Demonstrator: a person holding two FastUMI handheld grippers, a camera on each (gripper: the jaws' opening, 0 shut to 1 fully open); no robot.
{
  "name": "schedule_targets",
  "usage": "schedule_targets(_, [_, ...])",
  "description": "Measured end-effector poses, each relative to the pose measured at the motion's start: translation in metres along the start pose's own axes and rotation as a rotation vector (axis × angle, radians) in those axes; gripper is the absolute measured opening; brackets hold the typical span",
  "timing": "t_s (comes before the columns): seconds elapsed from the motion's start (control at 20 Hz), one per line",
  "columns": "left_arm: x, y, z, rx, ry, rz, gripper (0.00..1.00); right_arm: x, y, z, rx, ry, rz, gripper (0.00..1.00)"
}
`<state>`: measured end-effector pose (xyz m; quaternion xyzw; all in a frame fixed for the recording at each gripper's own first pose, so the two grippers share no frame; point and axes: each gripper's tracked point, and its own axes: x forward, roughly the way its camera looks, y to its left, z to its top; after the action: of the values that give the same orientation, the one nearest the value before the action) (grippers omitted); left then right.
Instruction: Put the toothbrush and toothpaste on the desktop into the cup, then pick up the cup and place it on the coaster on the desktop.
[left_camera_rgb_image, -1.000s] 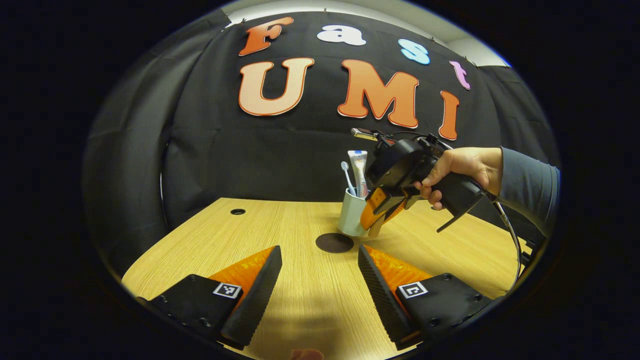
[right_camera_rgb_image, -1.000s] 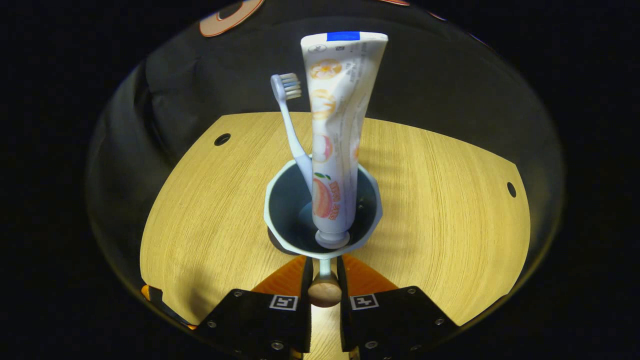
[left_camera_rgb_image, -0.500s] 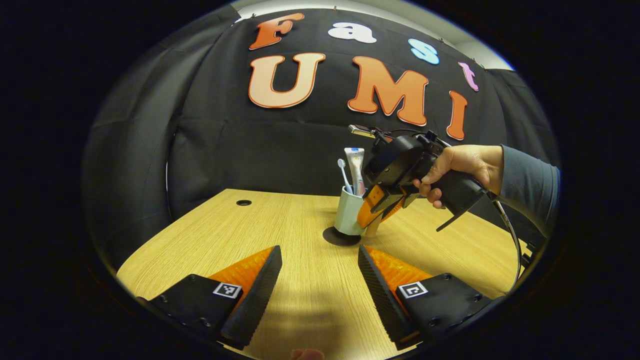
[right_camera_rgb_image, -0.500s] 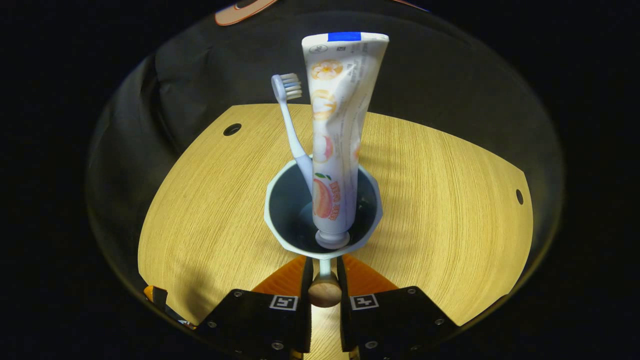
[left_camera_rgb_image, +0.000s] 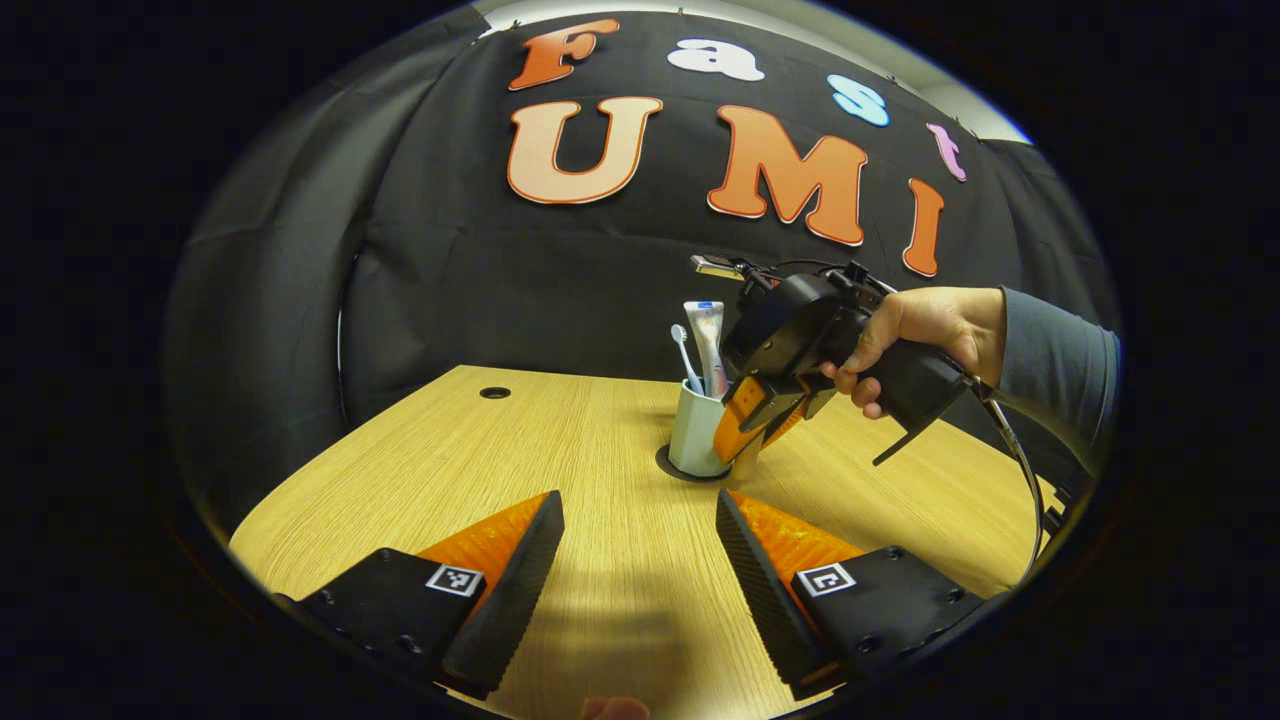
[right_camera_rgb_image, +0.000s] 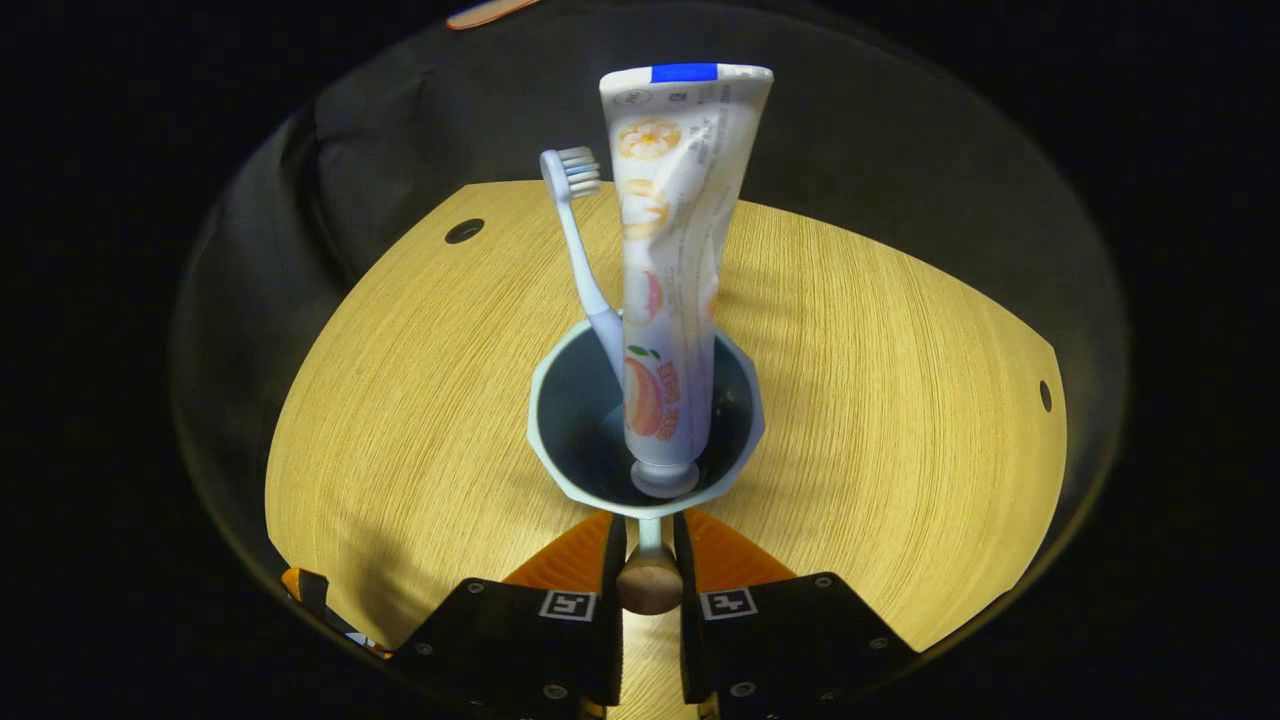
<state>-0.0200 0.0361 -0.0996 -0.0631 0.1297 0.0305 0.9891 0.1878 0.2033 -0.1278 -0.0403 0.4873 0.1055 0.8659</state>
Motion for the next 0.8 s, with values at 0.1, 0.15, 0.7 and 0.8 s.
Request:
schedule_targets(0.1, [0.002, 0.001, -0.004, -0.006, 0.005, 0.002, 0.98, -0.007, -0.005, -0.002, -0.001, -0.008, 0.004, 0.25])
schedule_targets(0.15, [0.002, 0.002, -0.006, -0.011, 0.010, 0.001, 0.99, -0.013, -0.008, -0.003, 0.001, -0.013, 0.013, 0.27])
schedule_targets(0.7, [0.001, 0.001, 0.000, 0.012, -0.005, -0.005, 0.98, -0.072, -0.022, 0.008, -0.005, -0.165, 0.068, 0.64])
schedule_targets(0.8, [0.000, 0.000, 0.003, 0.026, -0.014, -0.010, 0.98, -0.079, -0.029, 0.003, -0.017, -0.203, 0.066, 0.74])
